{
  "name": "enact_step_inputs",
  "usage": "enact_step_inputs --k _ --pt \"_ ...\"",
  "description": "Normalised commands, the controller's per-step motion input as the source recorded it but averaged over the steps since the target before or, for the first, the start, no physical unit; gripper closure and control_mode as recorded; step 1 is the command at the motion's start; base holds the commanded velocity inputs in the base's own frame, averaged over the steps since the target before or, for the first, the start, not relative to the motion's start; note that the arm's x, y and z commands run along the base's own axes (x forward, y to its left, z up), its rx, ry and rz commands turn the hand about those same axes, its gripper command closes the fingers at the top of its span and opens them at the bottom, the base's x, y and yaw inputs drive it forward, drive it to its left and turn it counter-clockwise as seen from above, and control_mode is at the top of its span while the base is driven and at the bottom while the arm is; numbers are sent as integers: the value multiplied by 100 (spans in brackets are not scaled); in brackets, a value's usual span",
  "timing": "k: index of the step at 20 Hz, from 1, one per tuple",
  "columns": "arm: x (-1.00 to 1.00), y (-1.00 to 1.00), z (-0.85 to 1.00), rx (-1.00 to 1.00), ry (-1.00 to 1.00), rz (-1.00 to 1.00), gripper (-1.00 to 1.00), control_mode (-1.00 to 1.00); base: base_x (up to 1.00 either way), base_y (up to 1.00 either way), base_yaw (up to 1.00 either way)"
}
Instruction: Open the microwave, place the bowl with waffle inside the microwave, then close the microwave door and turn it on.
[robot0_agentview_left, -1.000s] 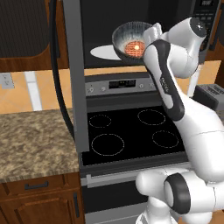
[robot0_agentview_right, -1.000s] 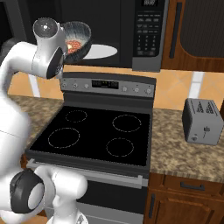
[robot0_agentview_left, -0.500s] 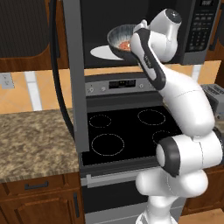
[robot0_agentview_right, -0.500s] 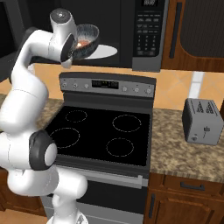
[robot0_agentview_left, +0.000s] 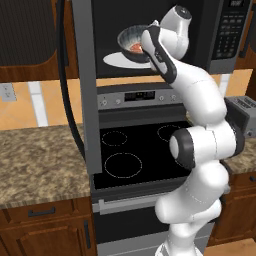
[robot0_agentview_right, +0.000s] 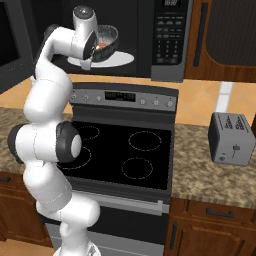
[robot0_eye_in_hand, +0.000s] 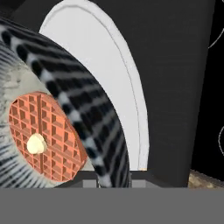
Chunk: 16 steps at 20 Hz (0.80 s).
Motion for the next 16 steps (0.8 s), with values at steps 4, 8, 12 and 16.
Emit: enact_step_inputs --k 4,8,12,16 --pt "57 0 0 0 17 -2 100 -100 0 0 0" --pt "13 14 0 0 5 0 100 -100 0 0 0" --pt "-1 5 0 0 0 -2 -100 -100 0 0 0" --pt "-21 0 0 0 0 -7 -100 -100 0 0 0"
